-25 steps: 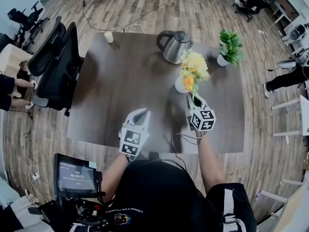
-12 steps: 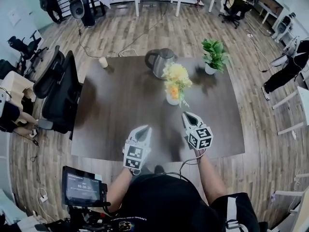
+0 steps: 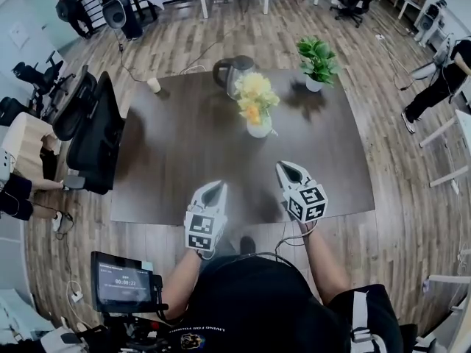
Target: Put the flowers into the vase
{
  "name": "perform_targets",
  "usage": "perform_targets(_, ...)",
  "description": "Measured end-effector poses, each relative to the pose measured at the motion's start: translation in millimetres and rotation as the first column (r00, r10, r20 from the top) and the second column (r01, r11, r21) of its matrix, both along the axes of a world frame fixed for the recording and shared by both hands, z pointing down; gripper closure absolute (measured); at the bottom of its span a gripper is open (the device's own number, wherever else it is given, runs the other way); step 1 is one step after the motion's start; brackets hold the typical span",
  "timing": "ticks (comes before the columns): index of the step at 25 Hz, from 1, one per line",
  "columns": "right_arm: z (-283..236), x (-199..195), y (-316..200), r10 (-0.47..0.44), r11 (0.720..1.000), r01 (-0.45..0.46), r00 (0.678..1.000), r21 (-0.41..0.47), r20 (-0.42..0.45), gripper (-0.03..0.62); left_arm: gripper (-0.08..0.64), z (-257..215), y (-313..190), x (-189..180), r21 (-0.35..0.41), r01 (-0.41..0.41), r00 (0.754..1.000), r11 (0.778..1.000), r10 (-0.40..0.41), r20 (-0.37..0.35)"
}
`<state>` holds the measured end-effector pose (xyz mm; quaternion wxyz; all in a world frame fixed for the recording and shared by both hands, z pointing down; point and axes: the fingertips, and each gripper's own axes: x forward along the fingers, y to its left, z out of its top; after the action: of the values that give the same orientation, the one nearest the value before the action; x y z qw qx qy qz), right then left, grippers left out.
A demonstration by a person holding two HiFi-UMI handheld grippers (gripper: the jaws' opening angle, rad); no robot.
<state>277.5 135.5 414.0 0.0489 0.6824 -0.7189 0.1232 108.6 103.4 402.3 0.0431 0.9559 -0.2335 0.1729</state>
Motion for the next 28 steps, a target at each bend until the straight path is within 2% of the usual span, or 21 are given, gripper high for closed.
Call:
perform_targets(13,-7,-28,49,0.017,1.000,-0.018,0.998,0.018,0.063,0.575,0.552,-1,23,-19,-0.002,0.009,1.000,1.000,-0.009,0.001)
perform_targets(28,-30,-77,85,0.019,0.999,-0.020,0.999,0.040,0.033,0.575,0.552,-8,53,-64,-0.029,0.020,1.000,0.999,-0.021,-0.023)
